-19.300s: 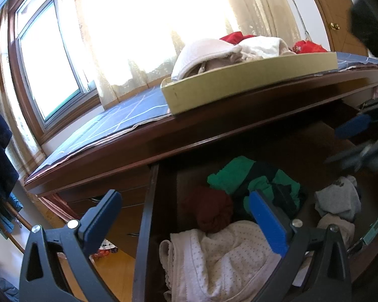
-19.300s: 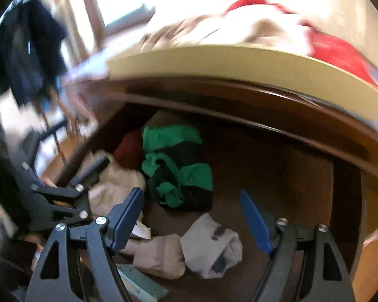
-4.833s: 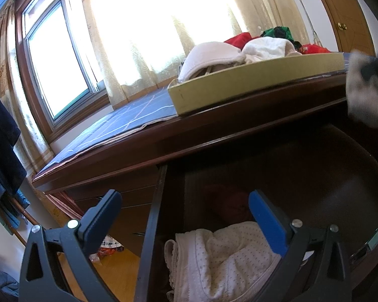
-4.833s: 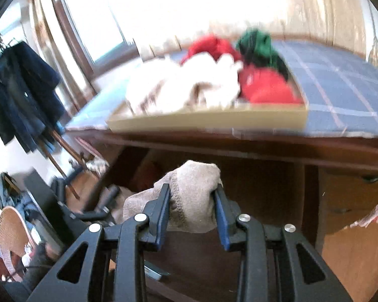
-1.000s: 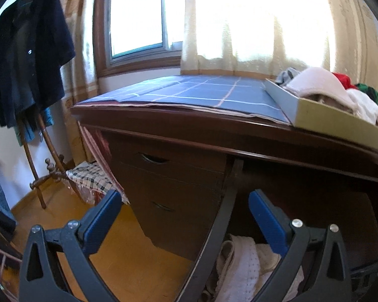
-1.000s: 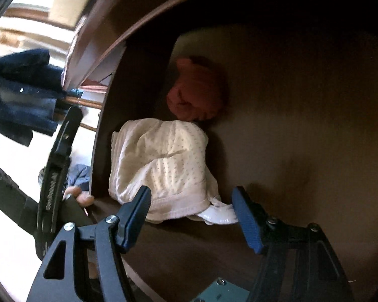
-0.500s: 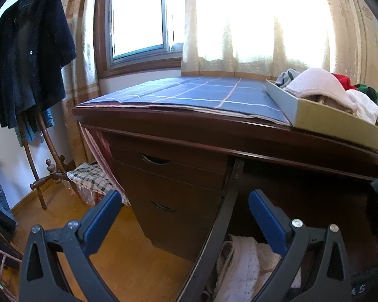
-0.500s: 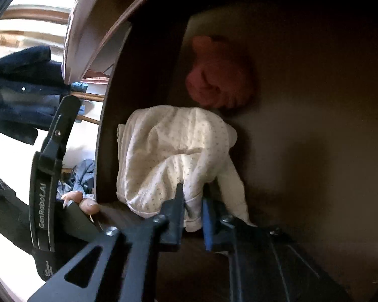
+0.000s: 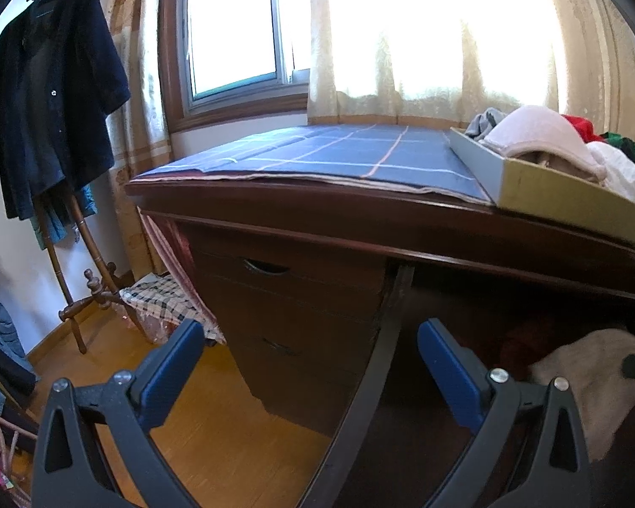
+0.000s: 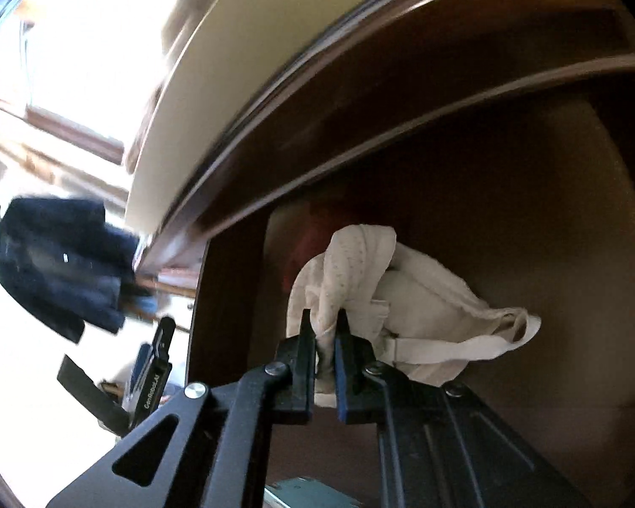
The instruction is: Take underwear out of drawer
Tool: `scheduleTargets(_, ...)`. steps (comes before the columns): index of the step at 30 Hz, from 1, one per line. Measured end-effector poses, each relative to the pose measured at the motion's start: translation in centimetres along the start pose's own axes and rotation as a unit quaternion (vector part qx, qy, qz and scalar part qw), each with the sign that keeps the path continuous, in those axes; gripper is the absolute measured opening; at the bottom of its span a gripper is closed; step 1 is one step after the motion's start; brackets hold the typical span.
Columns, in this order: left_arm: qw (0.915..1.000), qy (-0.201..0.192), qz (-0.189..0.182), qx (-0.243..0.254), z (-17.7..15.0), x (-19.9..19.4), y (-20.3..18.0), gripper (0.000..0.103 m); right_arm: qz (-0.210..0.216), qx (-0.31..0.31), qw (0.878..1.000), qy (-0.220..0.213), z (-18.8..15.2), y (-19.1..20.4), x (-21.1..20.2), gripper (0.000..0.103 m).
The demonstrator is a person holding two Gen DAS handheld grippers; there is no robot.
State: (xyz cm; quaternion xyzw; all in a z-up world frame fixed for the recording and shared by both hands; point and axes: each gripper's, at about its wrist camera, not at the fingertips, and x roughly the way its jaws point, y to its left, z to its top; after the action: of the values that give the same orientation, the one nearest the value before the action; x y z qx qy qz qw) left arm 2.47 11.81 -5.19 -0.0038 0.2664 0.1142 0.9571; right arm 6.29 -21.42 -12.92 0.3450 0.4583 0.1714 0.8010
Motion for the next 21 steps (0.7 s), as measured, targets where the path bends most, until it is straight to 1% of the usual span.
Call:
scheduleTargets(2, 1.0, 0.005, 0.004, 0.003, 0.1, 0.1, -0.2, 0.103, 0.003, 0.016, 1.0, -0.006, 0.2, -1.1, -0.8, 0.008)
scheduleTargets(3, 1.0, 0.006, 0.004, 0.004, 0.1, 0.1, -0.2, 0.103, 0.009, 0.023, 1.0, -0.004, 0.3, -1.9, -1.0, 0.011)
scheduleTargets(4, 1.0, 0.006, 0.005, 0.006, 0.1, 0.1, -0.2, 0.103, 0.012, 0.029, 0.999, -0.003, 0.2, -2.3, -1.3, 0.011)
scheduleTargets(7, 0.9998, -0.001, 0.007, 0.016, 0.1, 0.0, -0.5, 0.103, 0.01, 0.051, 0.999, 0.014, 0.1, -3.5, -1.6, 0.013)
scheduleTargets(10, 0.9999, -0.003, 0.007, 0.016, 0.0, -0.1, -0.4, 0.103, -0.002, 0.036, 0.999, 0.014, 0.3, -3.6, -2.3, 0.016)
scheduleTargets(12, 0.9999, -0.001, 0.005, 0.012, 0.0, 0.0, -0.3, 0.103, -0.017, 0.018, 1.0, 0.013, 0.2, -3.0, -2.3, 0.019)
scheduleTargets(14, 0.9999, 0.0, 0.005, 0.014, 0.0, 0.0, -0.4, 0.103, -0.018, 0.013, 1.0, 0.014, 0.2, -3.3, -2.5, 0.026)
scheduleTargets(15, 0.9998, 0.0, 0.006, 0.017, 0.0, -0.1, -0.4, 0.103, -0.016, 0.012, 1.0, 0.013, 0.1, -3.3, -2.7, 0.035)
scheduleTargets(16, 0.9997, 0.0, 0.008, 0.023, 0.0, -0.1, -0.6, 0.103, -0.016, 0.01, 1.0, 0.008, 0.0, -3.4, -3.1, 0.046)
scheduleTargets(18, 0.9995, 0.002, 0.011, 0.03, 0.0, 0.0, -0.8, 0.103, -0.021, 0.007, 1.0, -0.004, -0.1, -3.9, -4.2, 0.057)
scheduleTargets(21, 0.9992, 0.008, 0.014, 0.036, 0.1, 0.1, -1.0, 0.103, -0.039, -0.004, 0.999, -0.013, -0.5, -3.8, -5.2, 0.058)
